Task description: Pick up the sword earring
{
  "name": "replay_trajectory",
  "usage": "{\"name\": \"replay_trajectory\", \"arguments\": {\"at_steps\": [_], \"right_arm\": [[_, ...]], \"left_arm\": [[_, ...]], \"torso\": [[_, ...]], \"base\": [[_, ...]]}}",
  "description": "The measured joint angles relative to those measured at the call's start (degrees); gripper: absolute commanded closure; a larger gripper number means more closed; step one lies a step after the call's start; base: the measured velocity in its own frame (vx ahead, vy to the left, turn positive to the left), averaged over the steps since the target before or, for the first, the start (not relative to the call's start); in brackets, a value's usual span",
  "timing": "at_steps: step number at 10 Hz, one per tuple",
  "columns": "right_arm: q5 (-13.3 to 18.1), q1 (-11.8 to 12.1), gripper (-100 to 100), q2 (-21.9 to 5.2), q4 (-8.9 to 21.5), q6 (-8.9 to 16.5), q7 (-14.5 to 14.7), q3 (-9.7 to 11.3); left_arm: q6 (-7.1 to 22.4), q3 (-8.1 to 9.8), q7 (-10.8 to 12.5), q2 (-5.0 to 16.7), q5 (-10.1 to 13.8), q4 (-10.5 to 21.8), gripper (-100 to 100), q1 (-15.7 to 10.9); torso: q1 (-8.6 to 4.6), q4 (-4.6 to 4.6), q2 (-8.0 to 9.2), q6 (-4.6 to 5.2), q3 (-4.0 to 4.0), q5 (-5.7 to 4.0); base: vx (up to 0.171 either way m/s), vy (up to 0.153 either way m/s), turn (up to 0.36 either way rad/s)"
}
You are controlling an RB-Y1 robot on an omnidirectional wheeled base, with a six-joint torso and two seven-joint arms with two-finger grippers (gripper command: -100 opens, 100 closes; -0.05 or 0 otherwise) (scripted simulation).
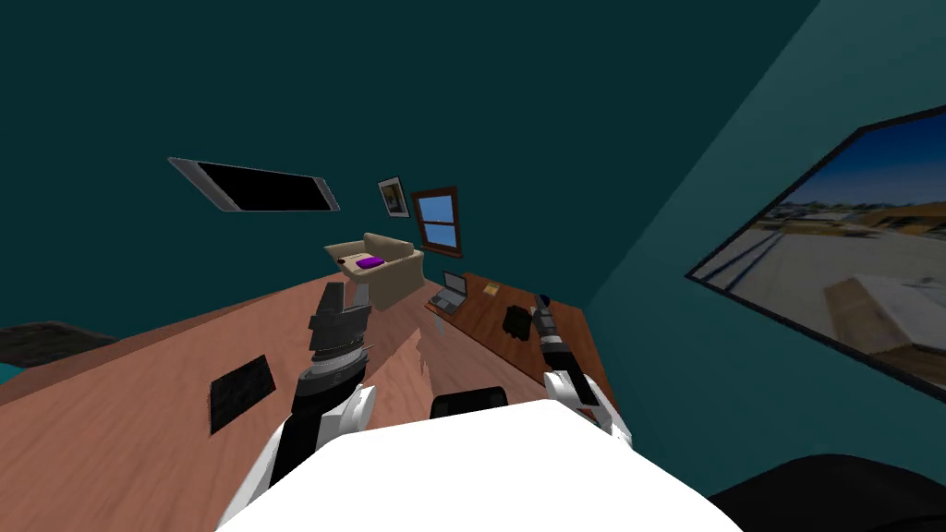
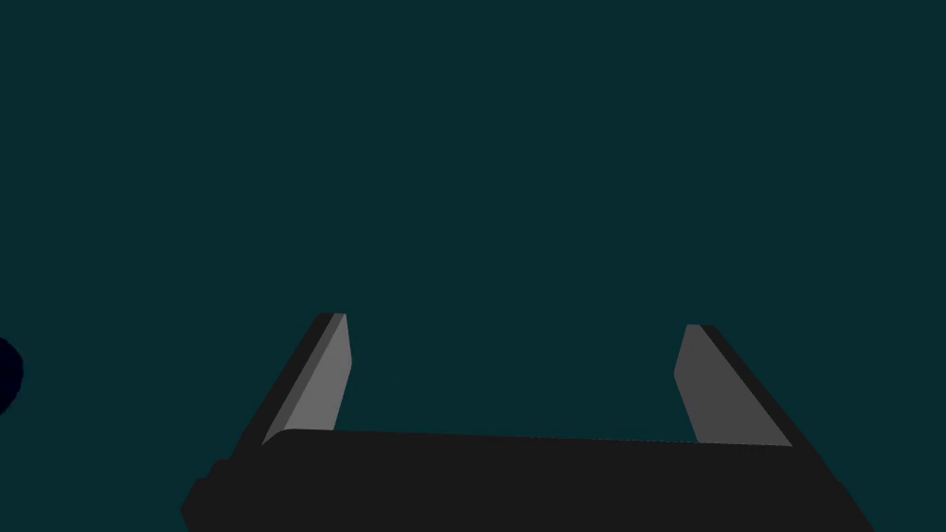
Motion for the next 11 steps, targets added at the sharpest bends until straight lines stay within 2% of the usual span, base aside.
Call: {"name": "replay_trajectory", "arguments": {"at_steps": [2, 4, 5, 11], "right_arm": [[-0.3, -1.3, -100, -0.3, 2.5, 2.8, 0.4, -0.8], [-0.7, -2.0, -100, -0.8, 6.8, 3.9, 0.7, -1.4], [-0.8, -1.7, -100, -0.8, 7.2, 5.0, 0.8, -1.6], [-2.2, -3.8, -100, -2.4, 16.5, 12.3, 1.5, -4.2]], "left_arm": [[0.0, 0.0, 0.0, 0.0, 0.0, 0.0, 0, 0.0], [0.0, 0.0, 0.0, 0.0, 0.0, 0.0, 0, 0.0], [0.0, 0.01, 0.0, 0.0, 0.0, 0.0, 0, 0.0], [0.0, 0.01, 0.0, 0.0, 0.0, 0.0, 0, 0.0]], "torso": [[-0.04, -0.01, -0.05, -0.02, -0.02, -0.01], [-0.03, -0.01, -0.03, 0.0, -0.02, -0.01], [-0.03, 0.0, 0.0, 0.06, 0.0, 0.0], [-0.09, -0.01, -0.05, 0.06, -0.03, -0.01]], "base": [[0.032, 0.049, 0.23], [0.025, 0.058, 0.218], [0.037, 0.072, 0.271], [0.045, 0.045, 0.231]]}}
